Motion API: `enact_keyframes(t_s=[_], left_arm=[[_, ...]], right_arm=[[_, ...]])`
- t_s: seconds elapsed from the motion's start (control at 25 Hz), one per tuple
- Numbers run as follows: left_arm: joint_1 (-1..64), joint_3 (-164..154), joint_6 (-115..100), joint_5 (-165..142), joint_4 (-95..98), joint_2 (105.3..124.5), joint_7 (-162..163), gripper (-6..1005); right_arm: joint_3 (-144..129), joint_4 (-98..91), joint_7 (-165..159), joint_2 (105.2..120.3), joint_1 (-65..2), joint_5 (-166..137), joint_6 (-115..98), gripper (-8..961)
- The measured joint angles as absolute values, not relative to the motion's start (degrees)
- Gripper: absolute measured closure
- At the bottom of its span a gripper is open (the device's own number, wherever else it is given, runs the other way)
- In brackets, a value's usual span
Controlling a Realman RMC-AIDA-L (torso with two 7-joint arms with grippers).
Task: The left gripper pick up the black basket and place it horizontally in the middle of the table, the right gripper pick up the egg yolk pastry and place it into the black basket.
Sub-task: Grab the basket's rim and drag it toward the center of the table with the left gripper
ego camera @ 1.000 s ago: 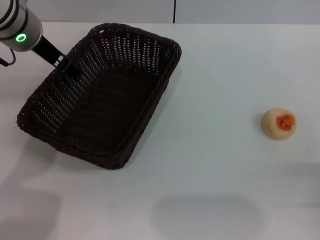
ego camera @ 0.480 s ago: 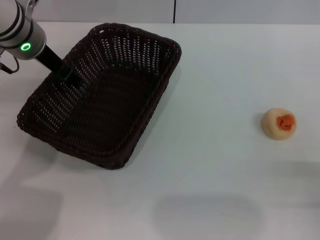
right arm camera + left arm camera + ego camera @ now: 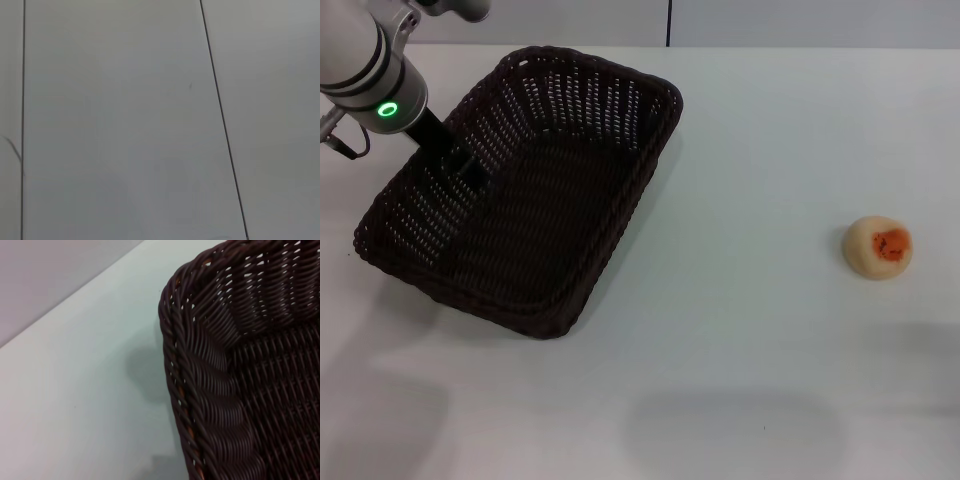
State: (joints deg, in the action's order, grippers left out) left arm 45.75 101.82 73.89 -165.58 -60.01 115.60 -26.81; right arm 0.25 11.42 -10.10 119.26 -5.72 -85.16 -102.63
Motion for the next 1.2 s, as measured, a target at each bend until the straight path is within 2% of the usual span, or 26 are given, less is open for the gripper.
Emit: enact_keyframes(t_s=[0.24,0.48,0.8,0.92,1.2], left_arm=[[45.8,101.6,73.7,-165.6,-60.1,115.19,-27.1,306],[45.7,101.5,73.6,-165.5,-60.7,115.36,-28.2,535],[44.8,100.9,73.5,-165.5,-63.9,116.40,-32.4,581],[43.6,101.2,74.2,-165.3,-68.7,117.73,-37.0,594],[45.1,101.6,75.6,-164.0,-70.7,117.93,-41.5,626]], right_arm=[[0.2,11.4,-10.1,119.26,-5.7,-85.2,-102.7,180],[0.2,11.4,-10.1,119.27,-5.7,-85.2,-103.0,179],[0.2,11.4,-10.1,119.27,-5.7,-85.2,-103.2,179],[0.2,11.2,-10.1,119.27,-5.7,-85.2,-103.4,179],[0.2,11.2,-10.1,119.27,-5.7,-85.2,-104.1,180]])
